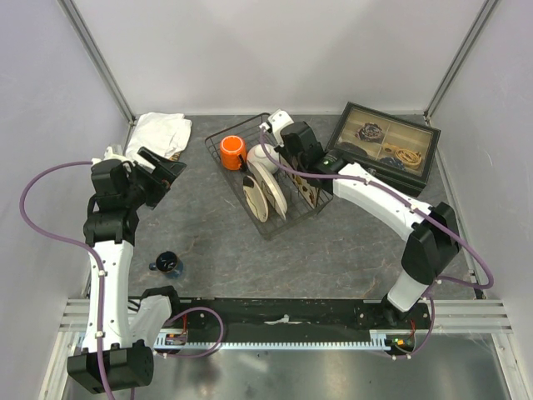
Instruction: Load the mixed dishes into the dish rack
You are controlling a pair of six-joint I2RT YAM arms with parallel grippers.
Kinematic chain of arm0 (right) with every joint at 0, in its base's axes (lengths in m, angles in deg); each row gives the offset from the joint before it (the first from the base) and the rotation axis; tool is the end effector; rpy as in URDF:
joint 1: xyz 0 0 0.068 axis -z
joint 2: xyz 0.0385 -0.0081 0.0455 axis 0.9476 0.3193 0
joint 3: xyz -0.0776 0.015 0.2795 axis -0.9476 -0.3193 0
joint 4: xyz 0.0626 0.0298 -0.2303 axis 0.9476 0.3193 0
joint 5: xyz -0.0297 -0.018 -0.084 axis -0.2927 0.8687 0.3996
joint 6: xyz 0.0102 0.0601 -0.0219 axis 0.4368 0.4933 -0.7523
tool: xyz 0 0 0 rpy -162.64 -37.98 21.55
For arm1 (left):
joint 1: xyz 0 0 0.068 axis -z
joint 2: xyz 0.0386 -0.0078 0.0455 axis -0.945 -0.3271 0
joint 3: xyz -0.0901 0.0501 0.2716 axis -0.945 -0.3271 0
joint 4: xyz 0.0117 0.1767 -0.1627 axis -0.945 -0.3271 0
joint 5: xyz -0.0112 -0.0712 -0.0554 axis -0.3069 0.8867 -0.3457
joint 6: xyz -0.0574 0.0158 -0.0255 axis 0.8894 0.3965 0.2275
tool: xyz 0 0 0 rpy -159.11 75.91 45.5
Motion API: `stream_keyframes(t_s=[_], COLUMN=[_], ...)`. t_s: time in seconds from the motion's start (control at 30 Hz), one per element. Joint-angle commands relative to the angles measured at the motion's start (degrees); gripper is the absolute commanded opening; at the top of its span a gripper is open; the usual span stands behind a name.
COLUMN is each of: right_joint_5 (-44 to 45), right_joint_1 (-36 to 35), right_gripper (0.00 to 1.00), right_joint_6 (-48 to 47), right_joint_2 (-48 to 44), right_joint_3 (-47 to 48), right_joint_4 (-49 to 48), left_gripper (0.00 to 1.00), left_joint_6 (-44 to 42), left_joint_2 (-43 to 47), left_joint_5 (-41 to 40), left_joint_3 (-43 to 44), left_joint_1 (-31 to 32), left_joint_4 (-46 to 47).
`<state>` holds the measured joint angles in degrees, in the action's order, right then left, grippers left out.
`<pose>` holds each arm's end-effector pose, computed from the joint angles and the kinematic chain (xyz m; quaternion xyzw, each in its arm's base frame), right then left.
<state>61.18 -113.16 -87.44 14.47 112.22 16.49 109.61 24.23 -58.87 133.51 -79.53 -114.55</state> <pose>0.2999 0.2380 0.3531 -0.3009 0.8055 -0.0803 0.5041 0.1609 0.0095 0.3638 -0.3132 0.7847 -0.2845 0.4530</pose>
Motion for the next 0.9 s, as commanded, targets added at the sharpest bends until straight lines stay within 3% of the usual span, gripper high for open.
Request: stream_keyframes(t_s=[0.0,0.6,0.77,0.87], right_joint_5=[1.01,-0.4,-0.4,0.22], right_joint_1=[-0.06,-0.14,-0.06,-0.14], right_gripper=[0.0,0.01,0.09,0.22], right_joint_6=[-1.78,-0.55,-0.55,-0.46], right_joint_2=[-2.31,-0.73,-0.29,-0.29], right_joint_3=[-0.12,-2.58,-2.76,-2.67], right_joint_4=[-8.3,-8.57,-8.13,-7.87], left_gripper=[0.99,0.99,0.99,0.99], left_joint_6=[-2.01,-2.36,-2.36,-2.28], left_joint_2=[0.23,0.41,0.93,1.11], left_joint_5=[1.79,2.06,1.97,1.97], left_joint_3=[-0.15,-1.11,-1.64,-1.73], left_joint_1=[-0.34,-0.78,-0.96,-0.96], left_joint_4=[1.72,1.81,1.81,1.81])
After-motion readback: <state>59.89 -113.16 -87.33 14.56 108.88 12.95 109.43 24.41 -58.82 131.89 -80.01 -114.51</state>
